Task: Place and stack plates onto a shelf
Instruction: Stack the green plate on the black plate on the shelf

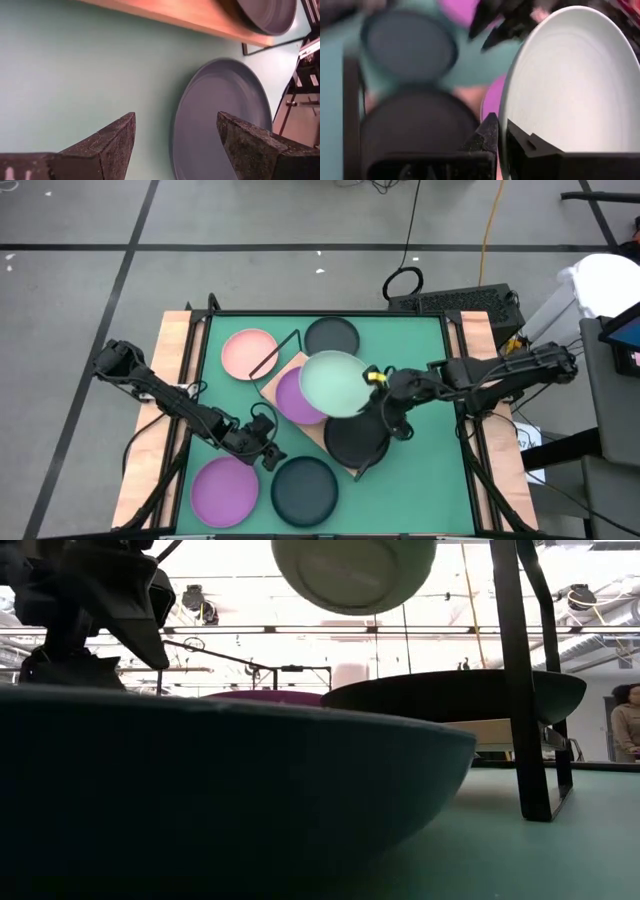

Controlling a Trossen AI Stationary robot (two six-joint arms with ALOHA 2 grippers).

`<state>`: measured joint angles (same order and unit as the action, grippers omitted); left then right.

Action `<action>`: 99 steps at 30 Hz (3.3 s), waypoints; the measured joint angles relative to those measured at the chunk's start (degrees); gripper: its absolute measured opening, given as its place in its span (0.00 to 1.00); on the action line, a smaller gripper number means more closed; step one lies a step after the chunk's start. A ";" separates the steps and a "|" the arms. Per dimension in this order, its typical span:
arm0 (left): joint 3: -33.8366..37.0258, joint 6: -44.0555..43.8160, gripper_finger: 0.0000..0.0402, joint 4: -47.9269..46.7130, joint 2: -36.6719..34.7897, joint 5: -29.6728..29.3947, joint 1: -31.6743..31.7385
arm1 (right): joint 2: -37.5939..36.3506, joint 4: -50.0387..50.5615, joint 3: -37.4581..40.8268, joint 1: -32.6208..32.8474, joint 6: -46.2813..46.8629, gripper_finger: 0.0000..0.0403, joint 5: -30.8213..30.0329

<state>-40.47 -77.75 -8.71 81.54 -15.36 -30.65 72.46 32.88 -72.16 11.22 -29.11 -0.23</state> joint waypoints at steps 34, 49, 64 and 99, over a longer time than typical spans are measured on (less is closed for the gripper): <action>0.00 8.28 0.71 -0.31 0.02 2.47 1.07 | 5.68 -6.95 -0.63 2.73 78.18 0.01 -2.49; 0.00 11.57 0.71 -0.81 0.02 2.89 1.07 | 5.80 -1.01 -0.63 7.12 79.82 0.00 -4.34; 0.00 11.69 0.71 -1.05 0.02 2.88 1.07 | 5.80 3.76 -0.63 7.26 79.13 0.02 -3.99; 0.00 12.08 0.71 -1.84 0.02 3.37 0.92 | -6.56 21.79 -0.59 21.22 91.32 0.03 -10.01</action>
<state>-40.47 -65.67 -10.55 81.56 -11.99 -29.74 65.90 54.67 -72.75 32.45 62.21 -10.24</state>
